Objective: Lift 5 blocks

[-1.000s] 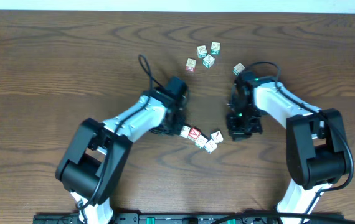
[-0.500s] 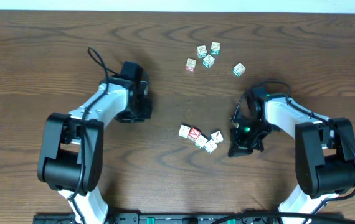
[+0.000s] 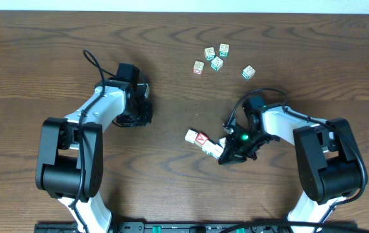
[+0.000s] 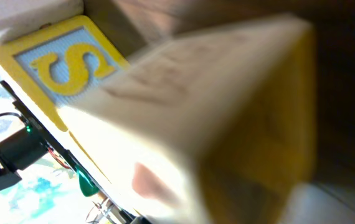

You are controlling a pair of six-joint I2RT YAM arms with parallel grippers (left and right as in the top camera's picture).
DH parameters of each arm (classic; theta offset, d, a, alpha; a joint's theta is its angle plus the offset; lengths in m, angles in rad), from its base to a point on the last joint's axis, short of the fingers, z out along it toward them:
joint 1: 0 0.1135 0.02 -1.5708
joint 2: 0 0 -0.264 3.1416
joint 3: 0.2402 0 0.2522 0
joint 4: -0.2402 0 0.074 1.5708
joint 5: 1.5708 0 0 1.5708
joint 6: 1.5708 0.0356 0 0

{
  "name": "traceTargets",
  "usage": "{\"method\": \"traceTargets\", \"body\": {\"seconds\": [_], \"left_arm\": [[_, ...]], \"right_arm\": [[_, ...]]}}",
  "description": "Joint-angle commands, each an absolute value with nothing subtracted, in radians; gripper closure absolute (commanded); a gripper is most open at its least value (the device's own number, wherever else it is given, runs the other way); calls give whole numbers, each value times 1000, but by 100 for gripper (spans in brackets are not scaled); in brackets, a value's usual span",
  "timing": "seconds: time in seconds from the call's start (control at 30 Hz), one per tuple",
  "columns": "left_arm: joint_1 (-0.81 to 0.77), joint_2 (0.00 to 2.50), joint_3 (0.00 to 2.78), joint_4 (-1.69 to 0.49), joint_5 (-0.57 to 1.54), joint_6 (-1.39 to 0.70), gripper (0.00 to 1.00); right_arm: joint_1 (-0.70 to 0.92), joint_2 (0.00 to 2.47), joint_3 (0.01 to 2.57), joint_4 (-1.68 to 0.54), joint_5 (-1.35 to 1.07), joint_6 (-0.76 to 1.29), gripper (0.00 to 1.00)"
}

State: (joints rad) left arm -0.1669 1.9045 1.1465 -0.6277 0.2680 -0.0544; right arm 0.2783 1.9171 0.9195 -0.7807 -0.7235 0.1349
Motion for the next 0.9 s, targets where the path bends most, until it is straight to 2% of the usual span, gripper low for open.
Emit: {"method": "traceTargets", "body": {"seconds": [0.0, 0.33, 0.67, 0.87], "left_arm": [[-176, 1934, 1118, -636, 281, -34, 93], [-189, 1934, 1118, -621, 367, -10, 93], [-313, 1934, 1118, -617, 367, 53, 92], [-347, 1934, 1118, -582, 367, 51, 93]], "right_arm": [[306, 1980, 888, -724, -469, 204, 99], [307, 1980, 907, -702, -411, 209, 99], [307, 1980, 925, -778, -226, 284, 99], [307, 1980, 927, -778, -224, 283, 99]]}}
